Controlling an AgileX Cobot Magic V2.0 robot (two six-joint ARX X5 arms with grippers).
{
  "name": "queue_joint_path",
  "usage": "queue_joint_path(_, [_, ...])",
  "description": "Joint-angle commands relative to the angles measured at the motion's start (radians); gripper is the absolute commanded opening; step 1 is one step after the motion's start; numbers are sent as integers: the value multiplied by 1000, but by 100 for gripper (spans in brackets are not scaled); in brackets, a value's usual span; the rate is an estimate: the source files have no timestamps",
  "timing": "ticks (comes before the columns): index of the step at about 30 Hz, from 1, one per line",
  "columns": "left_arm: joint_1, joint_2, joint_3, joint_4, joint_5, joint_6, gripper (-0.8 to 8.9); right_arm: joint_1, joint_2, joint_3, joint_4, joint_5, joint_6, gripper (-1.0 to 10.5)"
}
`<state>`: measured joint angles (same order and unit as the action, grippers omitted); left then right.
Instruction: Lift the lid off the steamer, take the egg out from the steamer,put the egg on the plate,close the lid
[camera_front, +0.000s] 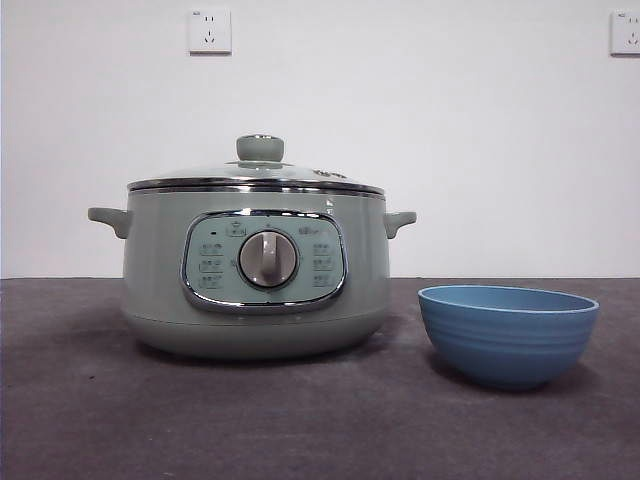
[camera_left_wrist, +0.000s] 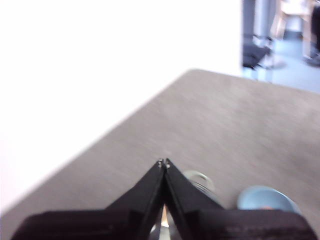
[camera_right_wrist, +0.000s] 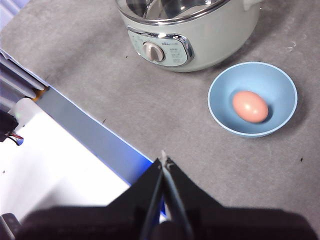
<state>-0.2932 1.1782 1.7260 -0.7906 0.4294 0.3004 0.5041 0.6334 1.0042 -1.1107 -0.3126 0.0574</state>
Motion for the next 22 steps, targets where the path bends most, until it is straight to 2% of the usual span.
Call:
queue_joint_path(1, [63,-30,-6,48,3,25,-4,1,0,5,2,0,8,0])
queue_joint_path(4, [120,-80,-37,129,33,55,-4,1,0,5,2,1,8,0])
queue_joint_path(7, [169,-160,-146,278,49,67,-4,1,0,5,2,1,8,0])
queue_joint_path(11, [227,-294,-386,502,46,67,-3,1,0,5,2,0,8,1])
queue_joint_path(14, [261,-402,-582,610,44,67,-3,1,0,5,2,0,8,0])
queue_joint_path(22, [320,-666,-1043,718,42,57,-3,1,0,5,2,0,8,0])
